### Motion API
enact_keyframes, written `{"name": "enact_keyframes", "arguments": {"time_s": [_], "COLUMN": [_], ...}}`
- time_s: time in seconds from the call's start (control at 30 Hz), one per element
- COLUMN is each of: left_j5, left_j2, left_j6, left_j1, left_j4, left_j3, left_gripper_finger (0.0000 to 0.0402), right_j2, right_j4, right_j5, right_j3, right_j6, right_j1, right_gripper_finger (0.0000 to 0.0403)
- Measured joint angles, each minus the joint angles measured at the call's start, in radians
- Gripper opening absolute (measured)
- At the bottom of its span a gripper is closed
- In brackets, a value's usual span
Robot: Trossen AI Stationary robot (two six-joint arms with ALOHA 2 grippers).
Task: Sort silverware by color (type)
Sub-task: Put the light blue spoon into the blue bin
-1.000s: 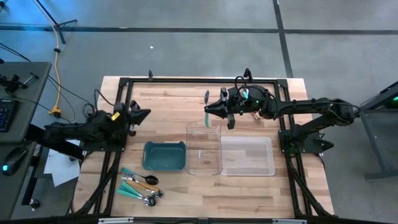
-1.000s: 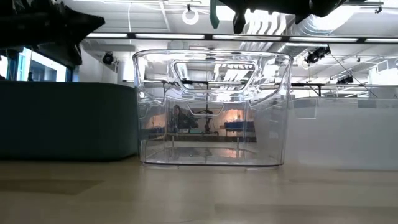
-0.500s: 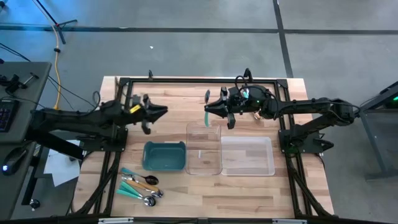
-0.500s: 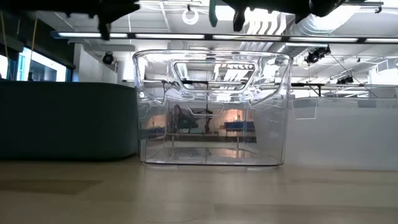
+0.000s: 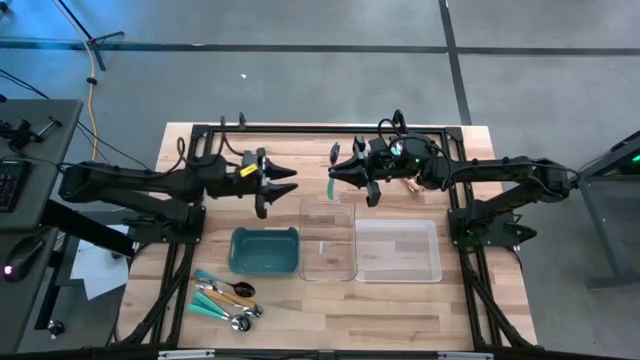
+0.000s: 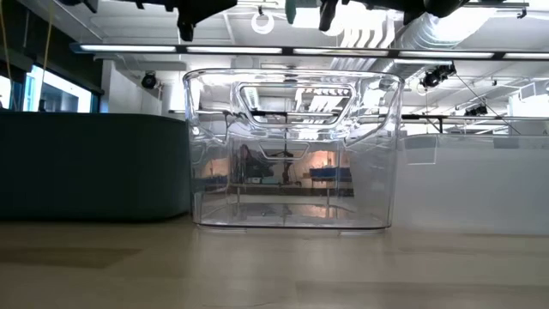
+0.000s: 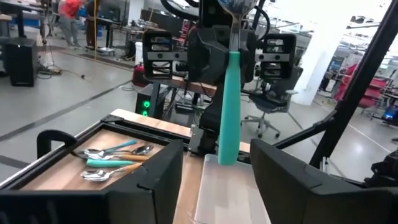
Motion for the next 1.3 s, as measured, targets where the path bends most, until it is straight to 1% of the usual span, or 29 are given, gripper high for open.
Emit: {"name": "enact_keyframes", "arguments": {"time_s": [0.27,0.53,0.63,0.73,0.9,1.03,1.17,1.3], "left_j5": [0.036,0.036,0.036,0.035,0.04,0.074,0.116,0.16], "left_j2": [0.006,0.018,0.071,0.151,0.298,0.388,0.425,0.429], "left_j6": [0.0,-0.003,-0.028,-0.028,-0.002,0.017,0.025,0.025], "left_j1": [0.0,0.0,0.0,0.0,0.0,0.0,-0.001,-0.001], "left_j4": [0.0,0.02,0.09,0.147,0.159,0.152,0.162,0.15], "left_j3": [0.0,0.0,0.002,0.019,0.121,0.204,0.253,0.257], "left_gripper_finger": [0.0182,0.0182,0.0182,0.0182,0.0182,0.0182,0.0182,0.0182], "right_j2": [0.0,0.0,0.0,0.0,0.0,0.0,0.0,0.0], "right_j4": [0.002,0.002,0.002,0.004,0.009,0.009,0.006,0.009], "right_j5": [-0.009,-0.009,-0.009,-0.009,-0.009,-0.03,-0.04,-0.04], "right_j3": [0.0,0.0,0.0,0.0,0.0,0.0,0.0,0.0], "right_j6": [0.0,0.0,0.005,0.012,0.015,0.018,0.016,0.008], "right_j1": [0.0,0.0,0.0,0.0,0.0,0.0,0.0,0.0], "right_gripper_finger": [0.0016,0.0016,0.0016,0.0016,0.0016,0.0016,0.0016,0.0016]}}
